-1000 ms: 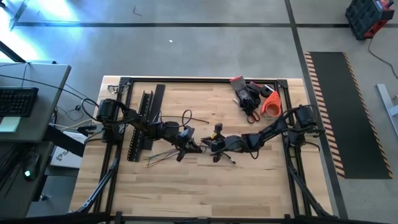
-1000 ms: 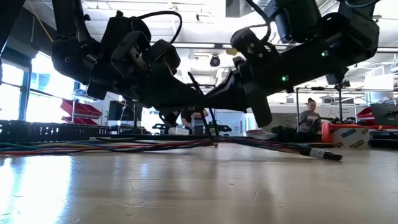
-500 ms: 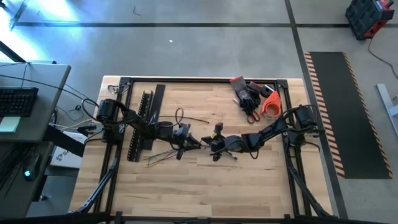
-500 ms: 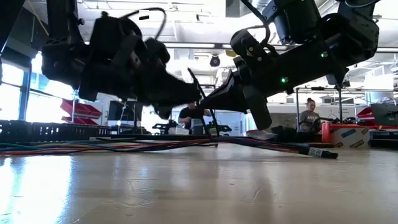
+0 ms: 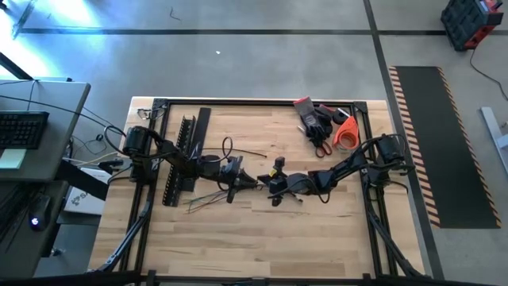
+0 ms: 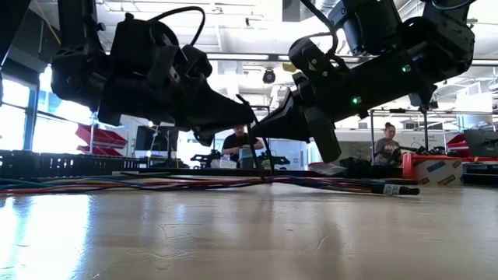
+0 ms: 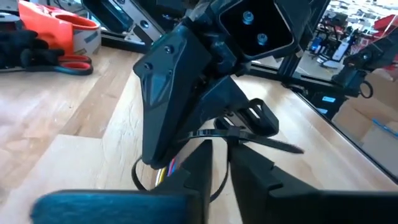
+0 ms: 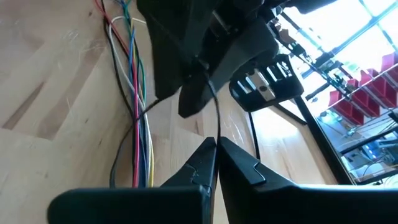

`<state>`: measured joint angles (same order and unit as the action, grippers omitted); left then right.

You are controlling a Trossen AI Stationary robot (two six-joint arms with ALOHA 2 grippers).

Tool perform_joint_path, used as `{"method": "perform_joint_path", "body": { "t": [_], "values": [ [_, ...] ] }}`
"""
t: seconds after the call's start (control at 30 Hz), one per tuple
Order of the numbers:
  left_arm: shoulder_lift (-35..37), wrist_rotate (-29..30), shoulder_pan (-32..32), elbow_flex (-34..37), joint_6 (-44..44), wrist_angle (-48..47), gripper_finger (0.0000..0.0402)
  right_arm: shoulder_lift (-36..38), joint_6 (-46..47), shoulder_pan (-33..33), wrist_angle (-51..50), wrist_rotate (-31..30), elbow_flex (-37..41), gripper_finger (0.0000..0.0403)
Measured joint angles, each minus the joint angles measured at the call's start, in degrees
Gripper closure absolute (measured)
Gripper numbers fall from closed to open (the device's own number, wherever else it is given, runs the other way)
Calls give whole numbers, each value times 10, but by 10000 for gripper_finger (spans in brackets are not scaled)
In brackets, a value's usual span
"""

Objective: Ziptie cables
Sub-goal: Wrap the cables together using the left black zip tie

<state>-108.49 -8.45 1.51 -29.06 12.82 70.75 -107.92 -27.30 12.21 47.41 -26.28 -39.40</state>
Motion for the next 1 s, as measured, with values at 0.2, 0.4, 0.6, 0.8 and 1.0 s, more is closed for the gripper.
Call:
{"method": "perform_joint_path", "body": {
  "t": [0.2,0.4,0.6,0.8,1.0],
  "values": [
    [0,-41,-11,0,19,-1,399,0,-69,6,6,-7,0,403],
    [0,-115,-25,0,63,-2,401,0,-206,18,-9,-46,-23,403],
    [0,-140,-27,0,102,-7,401,0,-332,30,-34,-69,-42,403],
    [0,-140,-27,0,126,-8,401,0,-362,40,-56,-71,-52,403],
    [-11,-138,-28,-1,141,-7,401,0,-373,53,-57,-65,-67,403]
  ]
}}
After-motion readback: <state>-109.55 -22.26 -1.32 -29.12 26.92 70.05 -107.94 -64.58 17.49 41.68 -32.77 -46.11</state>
